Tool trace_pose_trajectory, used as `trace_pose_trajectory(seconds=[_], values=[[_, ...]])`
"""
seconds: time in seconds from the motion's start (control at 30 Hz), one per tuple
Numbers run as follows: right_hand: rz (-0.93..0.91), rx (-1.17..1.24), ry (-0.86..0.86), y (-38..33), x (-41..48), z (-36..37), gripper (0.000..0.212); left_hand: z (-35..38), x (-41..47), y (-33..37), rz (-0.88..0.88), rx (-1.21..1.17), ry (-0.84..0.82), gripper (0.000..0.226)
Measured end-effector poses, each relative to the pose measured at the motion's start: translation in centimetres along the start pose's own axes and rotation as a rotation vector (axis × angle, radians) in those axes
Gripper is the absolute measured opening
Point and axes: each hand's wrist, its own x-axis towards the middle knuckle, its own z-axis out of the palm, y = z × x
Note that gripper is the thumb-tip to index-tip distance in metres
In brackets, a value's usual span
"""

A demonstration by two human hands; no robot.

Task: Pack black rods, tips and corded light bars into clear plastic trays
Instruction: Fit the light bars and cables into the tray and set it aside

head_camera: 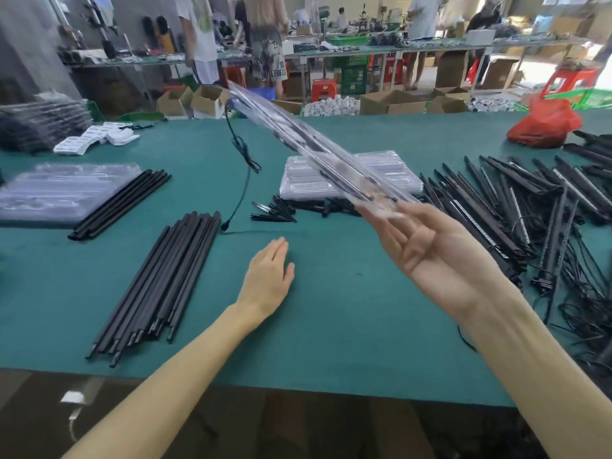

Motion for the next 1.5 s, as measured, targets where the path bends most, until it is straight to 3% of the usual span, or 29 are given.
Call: trace_pose_trajectory(seconds=[0.13, 0.27, 0.33, 0.43, 0.57, 0.77, 0.97, 1.2, 1.37, 1.5], values=[[-0.003, 0.017, -0.116, 0.4, 4.4, 3.6, 0.028, 1.3, 1.3, 0.1, -0.182, -0.031, -0.082, 0.057], [-0.035, -0.001, -0.16, 1.7, 10.0, 6.6, 0.013, 1.8, 1.2, -0.3, -0.19, -0.023, -0.079, 0.056], [-0.03, 0.023, -0.159, 2.6, 12.9, 7.7, 0.015, 1.9, 1.2, -0.4, -0.186, -0.017, -0.071, 0.056], [-0.033, 0.065, -0.154, 4.0, 17.3, 8.7, 0.035, 2.1, 1.5, -0.4, -0.187, -0.01, -0.074, 0.056], [-0.01, 0.039, -0.109, 6.6, 22.8, 8.8, 0.018, 2.3, 1.8, -0.6, -0.194, 0.022, -0.077, 0.057], [-0.005, -0.067, 0.135, 13.6, 28.7, 8.0, 0.057, 1.7, 1.8, -0.3, -0.163, 0.03, -0.067, 0.047], [0.066, -0.093, 0.244, 17.8, 29.4, 4.9, 0.056, 0.8, 1.4, 0.0, -0.112, 0.024, -0.103, 0.05], [0.098, -0.215, 0.3, 19.0, 31.8, 3.8, 0.044, 0.9, 1.5, 0.2, -0.088, -0.038, -0.042, 0.031], [0.244, -0.253, 0.309, 19.4, 32.0, 2.9, 0.048, 1.4, 1.6, -0.2, -0.115, -0.027, -0.033, 0.05], [0.196, -0.137, 0.318, 19.7, 32.7, 2.7, 0.026, 1.2, 1.3, -0.1, -0.105, -0.025, -0.032, 0.059]])
